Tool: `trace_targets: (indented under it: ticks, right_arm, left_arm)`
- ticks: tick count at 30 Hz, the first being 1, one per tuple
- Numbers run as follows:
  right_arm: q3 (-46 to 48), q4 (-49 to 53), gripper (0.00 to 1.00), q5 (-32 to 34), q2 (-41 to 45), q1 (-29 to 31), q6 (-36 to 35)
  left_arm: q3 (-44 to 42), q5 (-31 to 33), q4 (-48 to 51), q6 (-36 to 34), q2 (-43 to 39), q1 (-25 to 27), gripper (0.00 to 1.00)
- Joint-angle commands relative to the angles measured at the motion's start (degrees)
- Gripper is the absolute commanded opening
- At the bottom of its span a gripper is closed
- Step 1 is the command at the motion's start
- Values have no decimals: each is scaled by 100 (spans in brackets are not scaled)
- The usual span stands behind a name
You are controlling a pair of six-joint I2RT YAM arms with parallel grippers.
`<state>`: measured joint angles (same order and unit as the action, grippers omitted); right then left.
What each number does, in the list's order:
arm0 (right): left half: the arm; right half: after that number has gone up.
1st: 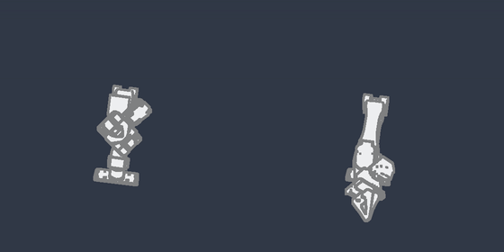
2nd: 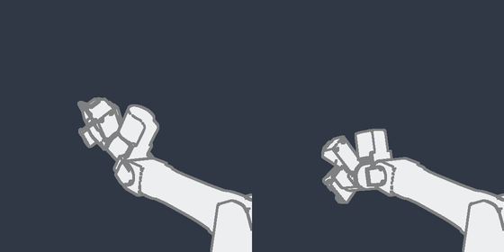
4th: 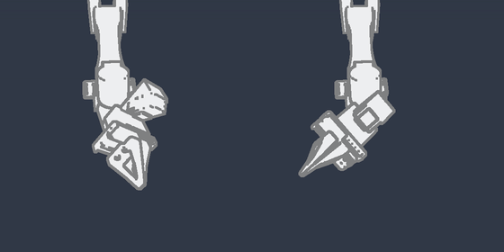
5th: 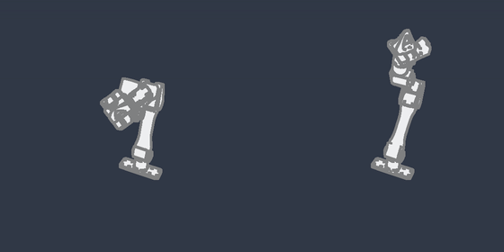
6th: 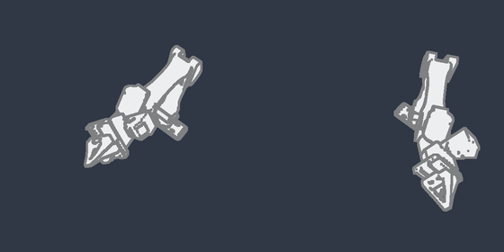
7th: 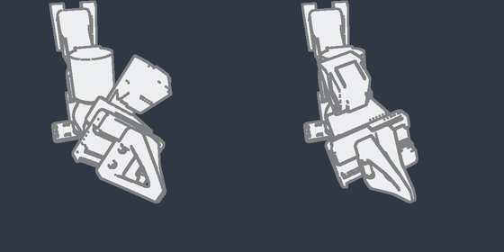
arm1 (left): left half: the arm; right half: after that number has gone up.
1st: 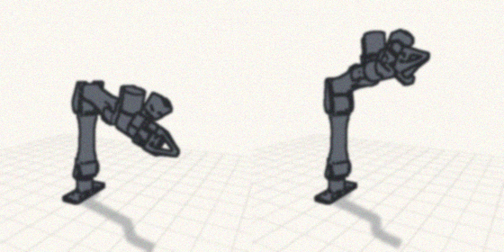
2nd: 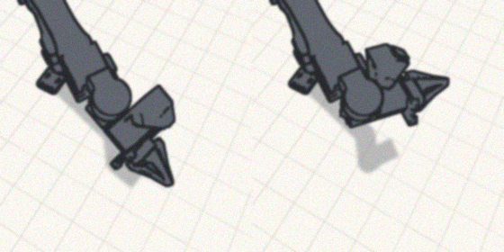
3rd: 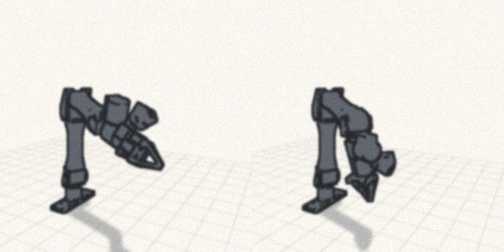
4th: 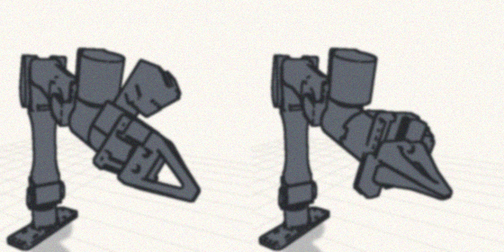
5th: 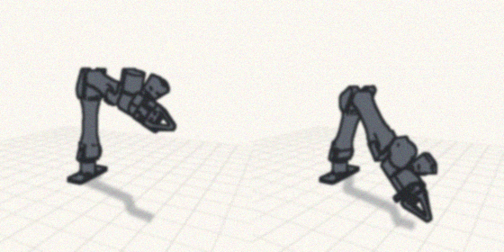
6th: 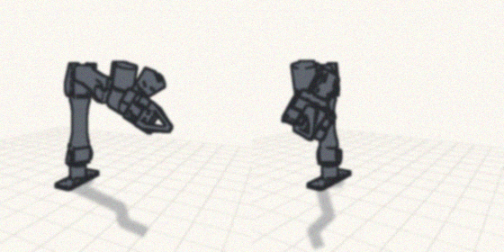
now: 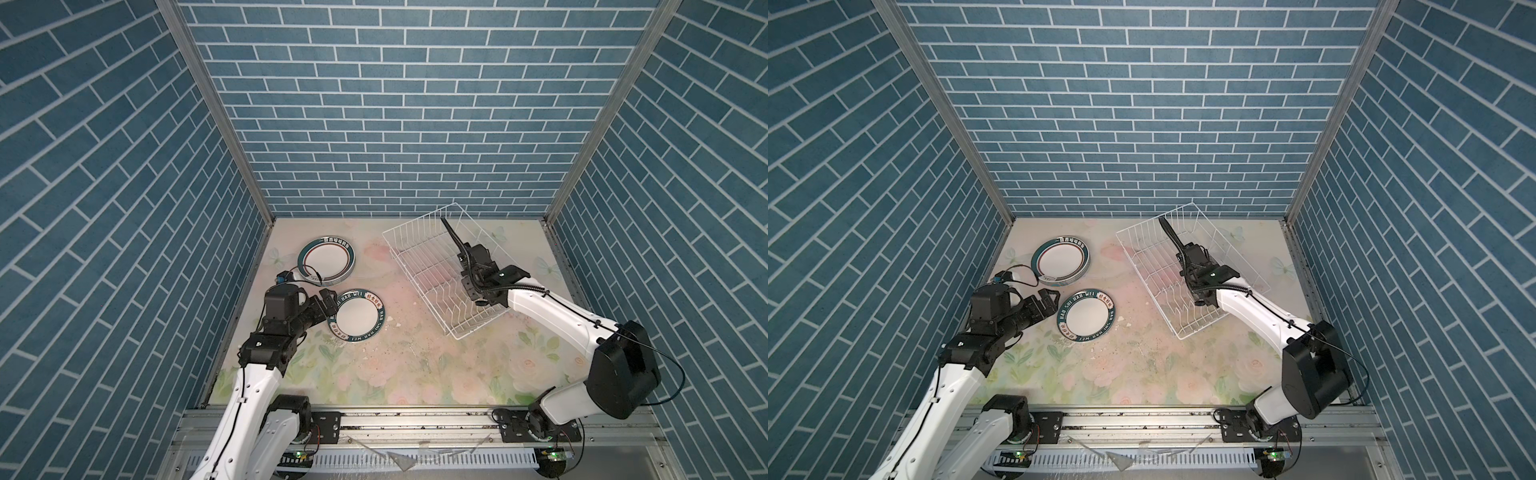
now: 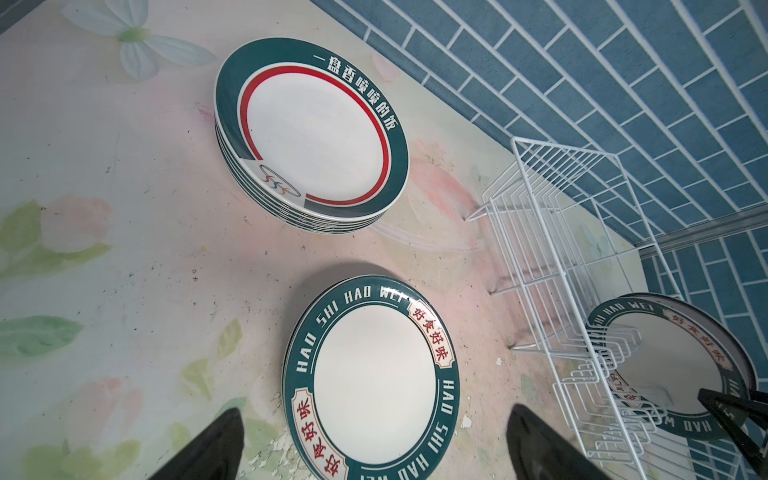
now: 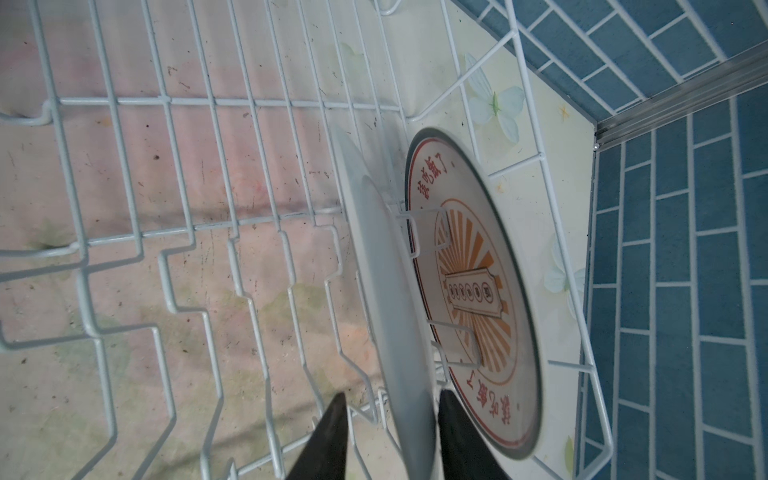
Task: Unload the plates from the dish rack
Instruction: 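Open the left gripper on the stack while right grips the next rack plate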
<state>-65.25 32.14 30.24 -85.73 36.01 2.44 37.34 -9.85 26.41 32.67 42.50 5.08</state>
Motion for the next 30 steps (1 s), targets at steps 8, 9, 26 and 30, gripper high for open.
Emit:
trace_targets:
  ticks: [8, 9, 26, 30]
  right_arm:
    - [8, -357, 31, 488, -265, 12, -357]
    - [11, -357, 30, 498, -280, 11, -363]
    - [393, -604, 11, 438, -181, 7, -350]
    - [486, -634, 7, 307, -67, 3, -349]
  left_arm:
    - [66, 257, 508, 396, 125, 11, 99]
    - [21, 236, 435, 440, 126, 11, 99]
    - [-370, 82, -49, 517, -220, 10, 99]
    - [-353, 53, -70, 406, -227, 10, 99]
